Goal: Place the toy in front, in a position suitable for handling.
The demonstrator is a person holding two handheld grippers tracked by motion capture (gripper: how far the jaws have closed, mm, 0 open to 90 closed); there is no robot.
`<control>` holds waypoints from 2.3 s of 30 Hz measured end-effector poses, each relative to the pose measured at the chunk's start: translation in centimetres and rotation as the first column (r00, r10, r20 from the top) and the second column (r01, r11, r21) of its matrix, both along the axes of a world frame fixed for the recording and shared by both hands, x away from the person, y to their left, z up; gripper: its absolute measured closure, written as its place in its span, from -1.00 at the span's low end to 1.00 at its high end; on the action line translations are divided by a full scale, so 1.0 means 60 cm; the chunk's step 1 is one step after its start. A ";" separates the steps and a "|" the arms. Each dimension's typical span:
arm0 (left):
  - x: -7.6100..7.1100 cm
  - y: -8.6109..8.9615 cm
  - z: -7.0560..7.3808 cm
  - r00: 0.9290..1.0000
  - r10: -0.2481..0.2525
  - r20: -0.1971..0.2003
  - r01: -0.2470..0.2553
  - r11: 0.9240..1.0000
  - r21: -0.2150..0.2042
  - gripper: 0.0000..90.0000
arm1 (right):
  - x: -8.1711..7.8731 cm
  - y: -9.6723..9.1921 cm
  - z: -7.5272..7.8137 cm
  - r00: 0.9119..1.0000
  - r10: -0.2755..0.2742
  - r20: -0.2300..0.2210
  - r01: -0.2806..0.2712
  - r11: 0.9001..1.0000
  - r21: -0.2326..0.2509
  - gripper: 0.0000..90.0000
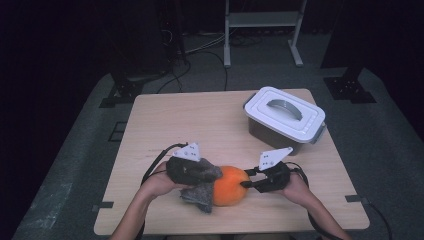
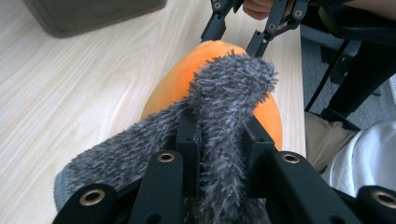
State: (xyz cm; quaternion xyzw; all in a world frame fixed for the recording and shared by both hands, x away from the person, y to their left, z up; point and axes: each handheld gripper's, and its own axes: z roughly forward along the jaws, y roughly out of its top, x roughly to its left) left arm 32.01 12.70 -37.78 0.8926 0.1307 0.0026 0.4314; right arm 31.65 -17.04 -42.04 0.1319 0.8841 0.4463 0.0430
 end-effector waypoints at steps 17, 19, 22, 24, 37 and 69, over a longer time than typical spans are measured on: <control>-0.009 -0.050 0.042 0.996 -0.052 0.072 0.049 0.998 0.048 0.63 | -0.024 0.027 0.027 0.996 0.017 0.090 -0.017 1.000 -0.002 0.36; -0.013 -0.068 0.047 0.994 -0.080 0.075 0.077 0.996 0.045 0.62 | -0.029 0.035 0.030 0.994 0.023 0.103 -0.021 1.000 -0.016 0.36; -0.014 -0.096 0.045 0.990 -0.109 0.084 0.101 0.990 0.096 0.63 | -0.033 0.041 0.031 0.993 0.030 0.117 -0.027 0.999 -0.033 0.37; -0.009 -0.101 0.041 0.992 -0.103 0.076 0.095 0.990 0.101 0.63 | -0.030 0.036 0.025 0.995 0.022 0.100 -0.019 0.999 -0.035 0.38; 0.017 -0.024 0.013 1.000 0.029 0.003 -0.029 0.999 0.034 0.63 | 0.004 -0.006 0.003 1.000 -0.021 -0.014 0.021 1.000 0.009 0.15; 0.018 -0.067 0.007 1.000 -0.021 0.001 0.021 1.000 -0.002 0.62 | -0.016 0.033 0.046 0.996 0.027 0.087 -0.020 0.997 -0.079 -0.46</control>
